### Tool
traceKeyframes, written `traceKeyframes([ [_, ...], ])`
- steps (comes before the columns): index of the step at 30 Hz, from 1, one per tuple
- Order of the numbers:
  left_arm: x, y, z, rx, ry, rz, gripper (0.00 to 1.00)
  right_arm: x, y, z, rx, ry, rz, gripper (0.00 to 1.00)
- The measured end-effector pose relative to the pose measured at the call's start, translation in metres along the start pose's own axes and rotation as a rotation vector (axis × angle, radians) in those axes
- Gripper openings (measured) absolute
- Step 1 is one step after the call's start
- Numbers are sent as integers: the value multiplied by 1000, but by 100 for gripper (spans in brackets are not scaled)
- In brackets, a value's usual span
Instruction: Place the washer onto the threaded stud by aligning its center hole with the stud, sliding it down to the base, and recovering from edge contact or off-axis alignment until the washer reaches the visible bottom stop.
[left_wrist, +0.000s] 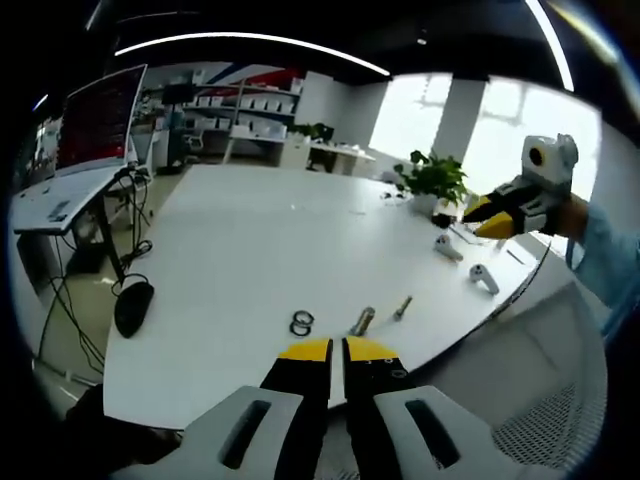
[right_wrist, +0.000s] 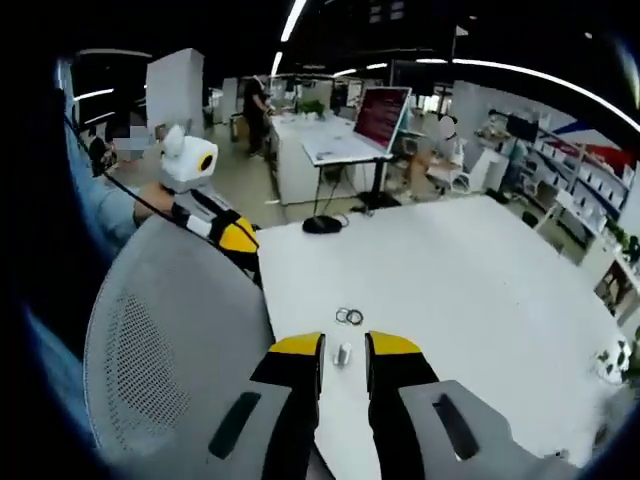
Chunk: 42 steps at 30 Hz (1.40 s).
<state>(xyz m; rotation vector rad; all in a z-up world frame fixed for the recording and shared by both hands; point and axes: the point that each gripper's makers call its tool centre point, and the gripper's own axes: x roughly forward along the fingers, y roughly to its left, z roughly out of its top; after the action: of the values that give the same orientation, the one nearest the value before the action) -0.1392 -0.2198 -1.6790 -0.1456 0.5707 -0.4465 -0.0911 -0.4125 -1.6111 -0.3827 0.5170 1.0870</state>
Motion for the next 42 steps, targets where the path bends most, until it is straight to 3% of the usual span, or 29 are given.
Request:
traceKeyframes([
  [4, 0, 0, -2, 10, 13, 3, 1, -24, -8, -13, 117, -81, -84, 18],
  [9, 1, -2, -4, 5, 32, -8, 0, -43, -1, -26, 279, -199, -124, 18],
  [14, 2, -7, -10, 6, 73, -39, 5, -45, 8, -53, 384, -177, -161, 17],
  [18, 1, -8, -10, -6, 80, -43, 6, -51, 3, -53, 339, -160, -238, 17],
  [20, 1, -12, -16, -16, 124, -71, 3, -53, 2, -53, 343, -158, -250, 17],
  [23, 0, -13, -13, 8, 111, -68, 3, -55, -4, -66, 336, -114, -293, 17],
  [26, -2, -17, -14, 11, 130, -101, 0, -61, -9, -89, 257, -27, -372, 17],
  [29, -2, -18, -15, 35, 151, -111, 0, -53, 5, -95, 348, -57, -320, 17],
  [34, -2, -7, -10, 86, 182, -94, 0, -44, 11, -111, 382, -16, -323, 17],
  [36, -2, -1, -9, 150, 213, -84, 1, -43, 8, -120, 391, 3, -341, 17],
  [39, 3, 6, 0, 206, 220, -72, 11, -38, 11, -134, 462, 17, -338, 17],
  [40, 6, 7, 3, 234, 222, -79, 15, -39, 10, -129, 542, -32, -320, 17],
  [42, 11, 6, 9, 236, 214, -82, 23, -41, 5, -127, 563, -73, -337, 17],
])
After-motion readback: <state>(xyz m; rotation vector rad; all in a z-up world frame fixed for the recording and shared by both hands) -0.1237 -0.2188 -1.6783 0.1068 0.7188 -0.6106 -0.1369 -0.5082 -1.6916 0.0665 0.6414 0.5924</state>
